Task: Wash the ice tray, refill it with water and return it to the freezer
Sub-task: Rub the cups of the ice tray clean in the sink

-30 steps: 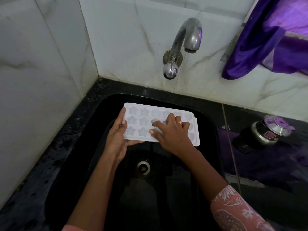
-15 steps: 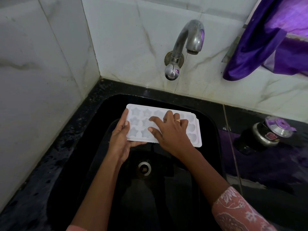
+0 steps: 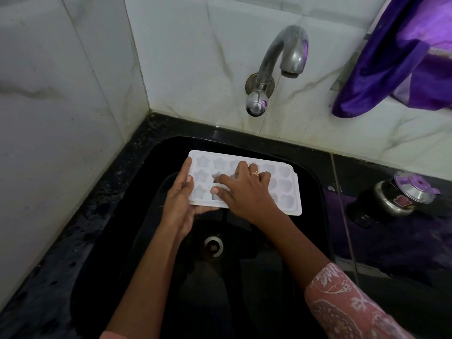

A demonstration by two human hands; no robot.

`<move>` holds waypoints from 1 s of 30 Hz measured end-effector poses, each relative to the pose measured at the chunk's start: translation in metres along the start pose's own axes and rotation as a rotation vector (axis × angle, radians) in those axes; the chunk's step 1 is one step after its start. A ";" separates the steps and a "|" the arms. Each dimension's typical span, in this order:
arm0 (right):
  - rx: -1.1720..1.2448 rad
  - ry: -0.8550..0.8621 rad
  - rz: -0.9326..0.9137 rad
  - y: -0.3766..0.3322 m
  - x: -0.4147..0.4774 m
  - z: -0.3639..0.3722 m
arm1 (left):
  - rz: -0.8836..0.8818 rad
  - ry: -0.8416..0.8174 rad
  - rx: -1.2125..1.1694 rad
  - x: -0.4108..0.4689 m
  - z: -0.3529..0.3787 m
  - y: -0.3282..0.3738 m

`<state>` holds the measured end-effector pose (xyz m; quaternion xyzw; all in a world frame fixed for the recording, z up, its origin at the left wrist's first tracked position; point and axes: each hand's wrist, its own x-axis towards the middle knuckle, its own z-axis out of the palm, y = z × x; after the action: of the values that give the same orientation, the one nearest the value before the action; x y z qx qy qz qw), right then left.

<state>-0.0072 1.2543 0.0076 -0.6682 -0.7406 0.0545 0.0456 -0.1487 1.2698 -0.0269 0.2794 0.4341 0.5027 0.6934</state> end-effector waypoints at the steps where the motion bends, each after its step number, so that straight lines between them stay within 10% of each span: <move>1: -0.009 0.002 0.003 0.001 0.000 -0.001 | 0.005 -0.002 0.004 0.000 0.000 0.000; 30: 0.014 0.068 -0.007 -0.007 -0.002 0.005 | 0.008 0.012 -0.025 0.000 -0.003 -0.002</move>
<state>-0.0144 1.2513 0.0035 -0.6666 -0.7407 0.0368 0.0757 -0.1503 1.2692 -0.0299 0.2697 0.4308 0.5126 0.6920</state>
